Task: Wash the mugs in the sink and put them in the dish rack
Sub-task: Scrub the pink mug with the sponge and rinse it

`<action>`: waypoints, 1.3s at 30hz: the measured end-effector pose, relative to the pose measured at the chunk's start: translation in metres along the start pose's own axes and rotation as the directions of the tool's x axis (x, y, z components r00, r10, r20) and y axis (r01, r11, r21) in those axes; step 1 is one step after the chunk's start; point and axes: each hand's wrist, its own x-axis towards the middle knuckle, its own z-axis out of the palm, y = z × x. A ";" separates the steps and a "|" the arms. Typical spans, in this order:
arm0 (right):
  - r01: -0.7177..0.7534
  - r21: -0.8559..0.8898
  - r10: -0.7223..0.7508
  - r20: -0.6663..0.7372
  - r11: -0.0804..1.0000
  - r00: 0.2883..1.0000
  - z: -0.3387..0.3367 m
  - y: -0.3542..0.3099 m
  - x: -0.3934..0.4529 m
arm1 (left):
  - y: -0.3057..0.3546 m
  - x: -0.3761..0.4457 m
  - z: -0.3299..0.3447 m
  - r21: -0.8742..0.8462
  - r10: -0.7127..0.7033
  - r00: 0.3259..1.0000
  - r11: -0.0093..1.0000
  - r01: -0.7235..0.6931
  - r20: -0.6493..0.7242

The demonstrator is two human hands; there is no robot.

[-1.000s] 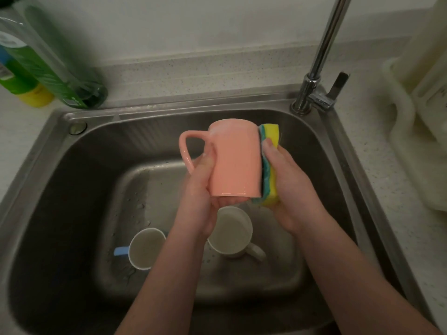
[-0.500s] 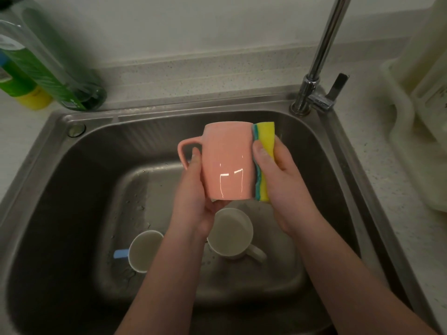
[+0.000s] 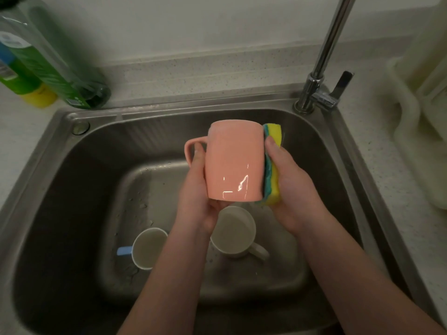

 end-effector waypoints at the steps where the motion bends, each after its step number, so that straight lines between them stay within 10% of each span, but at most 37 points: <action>1: -0.037 0.017 0.037 -0.002 0.999 0.999 -0.001 0.000 0.000 | -0.001 0.000 -0.001 0.005 0.002 1.000 1.000 -0.002 0.001; 12: 0.450 -0.290 -0.443 0.093 0.844 0.892 0.008 0.001 -0.011 | -0.004 0.012 -0.009 -0.007 -0.076 0.993 0.997 0.076 -0.094; 23: -0.224 0.141 0.205 0.137 0.964 0.969 -0.001 -0.001 -0.001 | -0.002 0.005 -0.007 0.056 -0.040 0.999 0.998 0.039 0.004; 34: -0.055 -0.008 0.056 0.114 0.998 0.992 -0.005 -0.002 -0.002 | -0.002 0.012 -0.011 0.460 0.349 0.906 0.863 -0.209 -0.242; 39: 0.087 -0.185 -0.076 0.067 0.979 0.995 -0.002 0.002 -0.003 | 0.002 0.006 -0.002 0.261 0.017 0.969 0.964 0.049 -0.245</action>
